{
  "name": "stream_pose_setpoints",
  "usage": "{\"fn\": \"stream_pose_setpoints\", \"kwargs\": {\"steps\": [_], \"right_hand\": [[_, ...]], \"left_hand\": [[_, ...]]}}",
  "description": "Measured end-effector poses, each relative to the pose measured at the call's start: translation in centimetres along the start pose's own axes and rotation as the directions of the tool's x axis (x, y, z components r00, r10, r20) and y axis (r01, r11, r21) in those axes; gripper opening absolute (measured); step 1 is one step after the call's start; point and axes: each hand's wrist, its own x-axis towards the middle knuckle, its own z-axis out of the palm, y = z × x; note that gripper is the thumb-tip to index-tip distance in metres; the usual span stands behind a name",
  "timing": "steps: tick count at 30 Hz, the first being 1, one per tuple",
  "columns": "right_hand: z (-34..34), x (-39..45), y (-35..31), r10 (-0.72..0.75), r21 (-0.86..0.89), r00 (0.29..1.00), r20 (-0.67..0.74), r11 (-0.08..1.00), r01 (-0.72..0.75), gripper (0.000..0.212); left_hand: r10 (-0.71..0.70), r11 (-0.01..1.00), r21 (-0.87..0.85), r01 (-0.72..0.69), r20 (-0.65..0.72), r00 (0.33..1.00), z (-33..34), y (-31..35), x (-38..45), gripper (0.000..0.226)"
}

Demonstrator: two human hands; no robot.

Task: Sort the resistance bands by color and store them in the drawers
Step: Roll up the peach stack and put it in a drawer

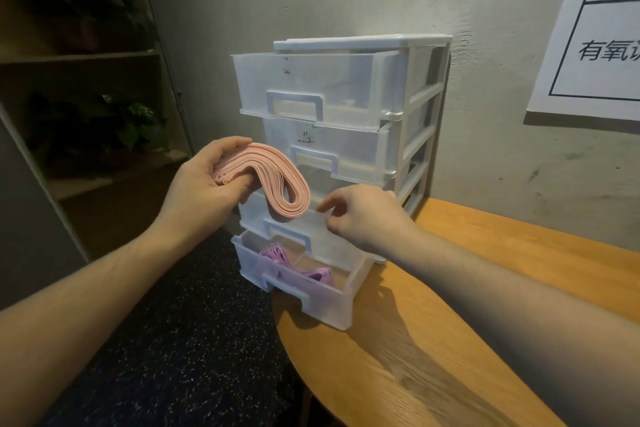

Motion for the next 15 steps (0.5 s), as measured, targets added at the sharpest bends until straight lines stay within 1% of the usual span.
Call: {"fn": "stream_pose_setpoints", "kwargs": {"steps": [3,4,7,9,11,13,14,15], "right_hand": [[0.0,-0.3,-0.6,-0.032,0.031,0.999,0.021,0.999,0.031,0.024],[0.0,-0.4,-0.6,-0.027,0.072,0.999,0.038,0.997,0.024,0.031],[-0.3,-0.8,-0.3,-0.001,0.226,0.999,0.054,0.974,-0.011,0.07],[-0.6,-0.8,-0.1,-0.006,0.256,1.0,0.005,0.967,0.004,0.087],[-0.8,-0.4,-0.1,-0.012,0.298,0.999,-0.044,0.954,0.024,0.097],[-0.7,0.3,-0.2,-0.015,0.343,0.998,-0.053,0.939,0.032,0.099],[-0.6,0.6,-0.3,-0.024,0.353,0.999,-0.047,0.935,0.039,0.094],[-0.6,0.8,-0.3,-0.037,0.357,0.999,-0.039,0.933,0.048,0.084]], "left_hand": [[-0.013,1.0,-0.004,0.013,-0.004,1.0,-0.2,0.1,0.6,0.045],[-0.025,1.0,-0.007,0.025,0.003,1.0,-0.2,0.1,0.8,0.045],[-0.057,0.998,-0.016,0.057,0.023,0.998,0.2,0.1,1.7,0.044],[-0.071,0.997,-0.038,0.073,0.048,0.996,0.7,0.1,2.4,0.041],[-0.101,0.994,-0.041,0.106,0.099,0.99,1.2,-0.2,3.2,0.041],[-0.147,0.988,-0.027,0.154,0.175,0.974,1.6,-0.6,3.9,0.043],[-0.166,0.984,-0.027,0.175,0.21,0.964,1.9,-1.0,4.3,0.045],[-0.176,0.982,-0.031,0.189,0.238,0.955,2.1,-1.3,4.7,0.045]]}}
